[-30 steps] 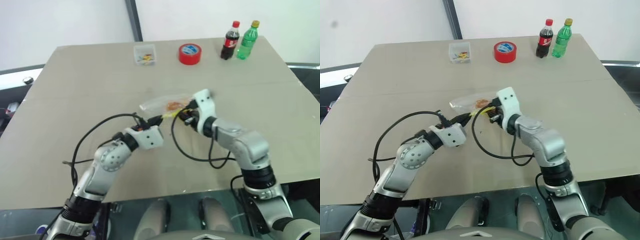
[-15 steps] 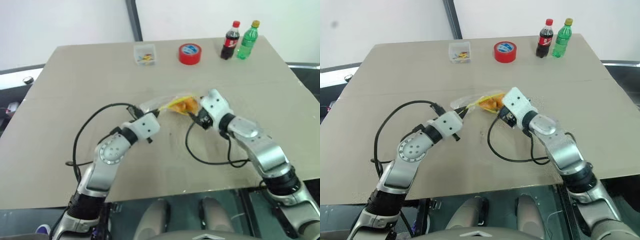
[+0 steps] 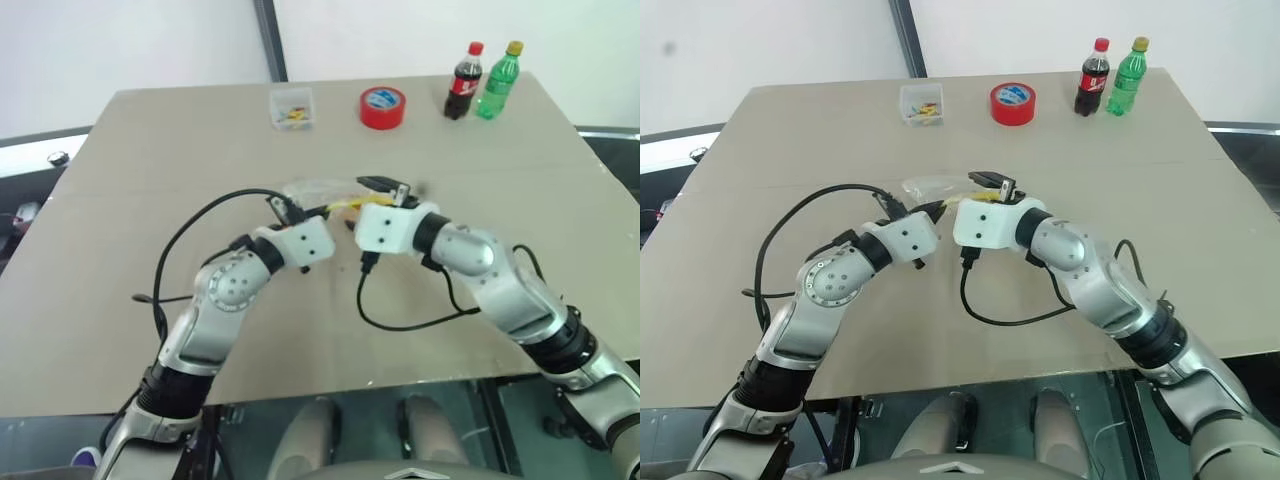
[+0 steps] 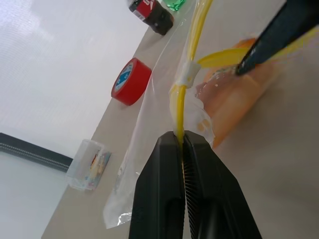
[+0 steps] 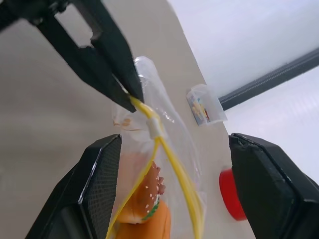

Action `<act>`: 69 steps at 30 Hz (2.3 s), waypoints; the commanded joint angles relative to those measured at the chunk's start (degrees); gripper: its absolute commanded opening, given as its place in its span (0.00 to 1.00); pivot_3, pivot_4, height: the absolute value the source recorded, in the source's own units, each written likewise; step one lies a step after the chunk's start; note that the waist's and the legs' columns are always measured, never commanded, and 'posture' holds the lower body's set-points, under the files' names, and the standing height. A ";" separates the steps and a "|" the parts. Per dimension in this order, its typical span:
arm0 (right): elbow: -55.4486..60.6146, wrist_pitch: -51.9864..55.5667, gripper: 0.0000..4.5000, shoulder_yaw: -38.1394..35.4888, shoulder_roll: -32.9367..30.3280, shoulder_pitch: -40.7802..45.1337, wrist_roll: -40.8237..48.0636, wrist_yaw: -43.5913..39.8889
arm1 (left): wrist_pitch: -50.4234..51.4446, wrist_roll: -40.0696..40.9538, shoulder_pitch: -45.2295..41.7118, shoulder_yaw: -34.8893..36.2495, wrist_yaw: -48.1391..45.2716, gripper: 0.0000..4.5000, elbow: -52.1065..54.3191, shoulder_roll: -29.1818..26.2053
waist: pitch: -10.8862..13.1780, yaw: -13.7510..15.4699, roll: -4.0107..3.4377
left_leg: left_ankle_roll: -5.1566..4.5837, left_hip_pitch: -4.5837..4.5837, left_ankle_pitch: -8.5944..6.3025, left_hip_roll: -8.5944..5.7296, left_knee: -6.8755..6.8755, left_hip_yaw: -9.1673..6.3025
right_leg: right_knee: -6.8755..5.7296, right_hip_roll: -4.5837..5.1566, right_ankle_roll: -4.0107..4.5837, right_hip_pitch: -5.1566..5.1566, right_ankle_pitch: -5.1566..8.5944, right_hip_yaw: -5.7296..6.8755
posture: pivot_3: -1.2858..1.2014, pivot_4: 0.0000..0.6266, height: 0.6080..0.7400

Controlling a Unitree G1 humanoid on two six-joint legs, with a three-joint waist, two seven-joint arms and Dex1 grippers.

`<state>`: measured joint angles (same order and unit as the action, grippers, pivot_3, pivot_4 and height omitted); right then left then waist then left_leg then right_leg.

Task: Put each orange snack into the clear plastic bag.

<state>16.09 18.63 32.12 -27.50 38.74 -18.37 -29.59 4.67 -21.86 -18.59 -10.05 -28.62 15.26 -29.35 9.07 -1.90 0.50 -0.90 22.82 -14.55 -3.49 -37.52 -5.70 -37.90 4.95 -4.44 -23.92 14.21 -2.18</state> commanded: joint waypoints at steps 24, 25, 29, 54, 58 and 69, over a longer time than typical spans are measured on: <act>-4.36 -9.55 0.23 -1.95 4.89 1.61 -12.56 -1.91 | 1.07 -1.54 -0.74 0.07 -0.11 0.00 4.18 0.28 | 0.00 -0.23 0.00 | 0.01 -0.03 0.00 0.01 0.00 0.00 | -0.05 -0.04 0.00 -0.01 0.00 0.00 | 0.52 0.24 0.97; -4.35 -9.56 0.23 -2.08 5.04 1.62 -12.71 -1.98 | 1.11 -1.54 -0.78 0.07 -0.11 0.00 4.14 0.31 | 0.00 -0.23 0.00 | 0.00 -0.03 0.00 0.01 0.00 0.00 | -0.05 -0.04 0.00 -0.01 0.00 0.00 | 0.52 0.24 0.97; -4.12 -9.51 0.23 -2.72 5.45 1.60 -13.46 -2.33 | 1.24 -1.53 -0.82 0.05 -0.11 0.00 4.11 0.46 | 0.00 -0.23 0.00 | 0.01 -0.03 0.00 0.01 0.00 0.00 | -0.06 -0.04 0.00 -0.01 0.00 0.00 | 0.52 0.24 0.97; -5.51 -7.97 0.02 -10.58 1.41 -1.30 -12.64 -2.87 | -0.42 4.51 -3.09 7.12 2.57 0.00 1.99 0.75 | 0.00 -0.14 0.00 | 0.01 -0.03 0.01 0.02 0.00 -0.01 | -0.06 -0.03 0.00 0.00 0.00 0.00 | 0.52 0.24 0.97; -4.89 -7.19 0.02 -13.09 -0.82 -2.97 -11.81 -3.14 | -2.45 6.06 -3.29 8.06 2.46 0.00 0.73 -0.79 | 0.00 -0.14 0.00 | 0.01 -0.03 0.00 0.02 0.00 0.00 | -0.05 -0.03 0.00 0.00 0.00 0.00 | 0.52 0.24 0.97; -5.09 -7.04 0.02 -17.61 -6.69 -7.26 -10.81 -2.97 | -4.66 8.38 -3.32 8.35 2.45 0.00 -1.57 -2.41 | 0.01 -0.19 0.01 | 0.00 -0.03 0.00 0.02 0.00 0.04 | -0.04 -0.03 0.00 0.00 0.00 -0.03 | 0.52 0.24 0.97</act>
<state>11.19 10.09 18.61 -32.63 31.91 -28.76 -33.20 0.47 -14.09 -21.27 -5.52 -27.75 13.13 -30.68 9.08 -2.09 0.51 -0.90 22.79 -14.55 -3.47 -37.52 -5.66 -37.95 4.92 -4.44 -23.93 14.21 -2.21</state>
